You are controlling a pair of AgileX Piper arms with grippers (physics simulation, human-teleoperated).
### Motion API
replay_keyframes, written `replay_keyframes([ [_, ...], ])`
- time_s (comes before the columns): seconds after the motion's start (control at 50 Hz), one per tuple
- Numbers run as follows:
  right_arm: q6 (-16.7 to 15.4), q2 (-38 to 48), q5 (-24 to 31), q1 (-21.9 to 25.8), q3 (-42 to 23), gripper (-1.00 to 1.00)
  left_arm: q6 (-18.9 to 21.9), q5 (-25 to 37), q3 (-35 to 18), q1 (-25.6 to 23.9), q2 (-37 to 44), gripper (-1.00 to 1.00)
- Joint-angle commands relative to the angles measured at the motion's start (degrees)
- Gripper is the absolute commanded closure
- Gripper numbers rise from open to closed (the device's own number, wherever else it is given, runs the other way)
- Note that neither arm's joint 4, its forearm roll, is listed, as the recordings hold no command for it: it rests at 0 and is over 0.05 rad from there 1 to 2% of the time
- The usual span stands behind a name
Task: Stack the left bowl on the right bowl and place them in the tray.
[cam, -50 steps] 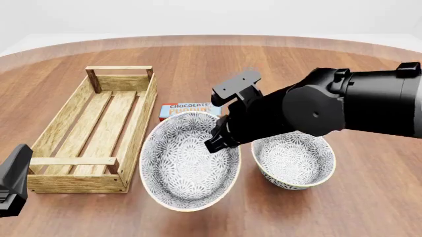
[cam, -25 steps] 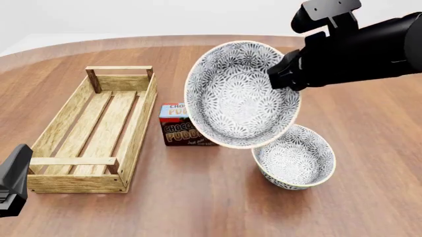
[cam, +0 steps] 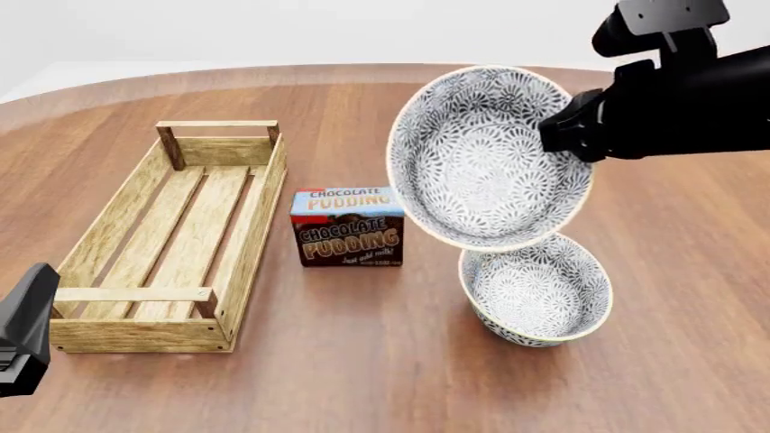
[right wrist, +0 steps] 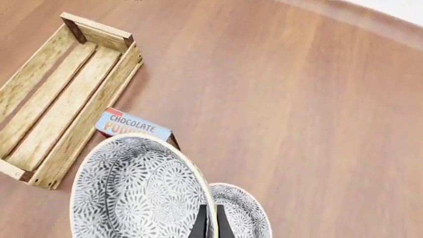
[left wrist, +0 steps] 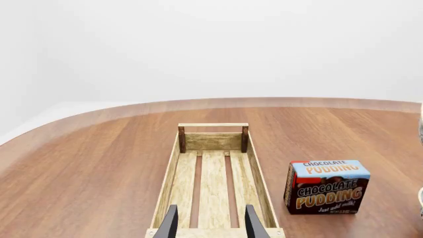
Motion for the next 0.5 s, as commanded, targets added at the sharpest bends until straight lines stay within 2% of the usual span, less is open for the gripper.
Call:
replay_keyframes([
  [0.02,2.0,-1.2,-1.5,-3.1,2.1,1.00,0.0,0.0,0.0,0.0,0.0,-1.00],
  [0.4,7.7,-2.7,-7.4,-6.1,9.2,1.00,0.0,0.0,0.0,0.0,0.0,-1.00],
  [0.5,8.3,-2.4,-8.8,-7.6,11.4,1.00,0.0,0.0,0.0,0.0,0.0,-1.00],
])
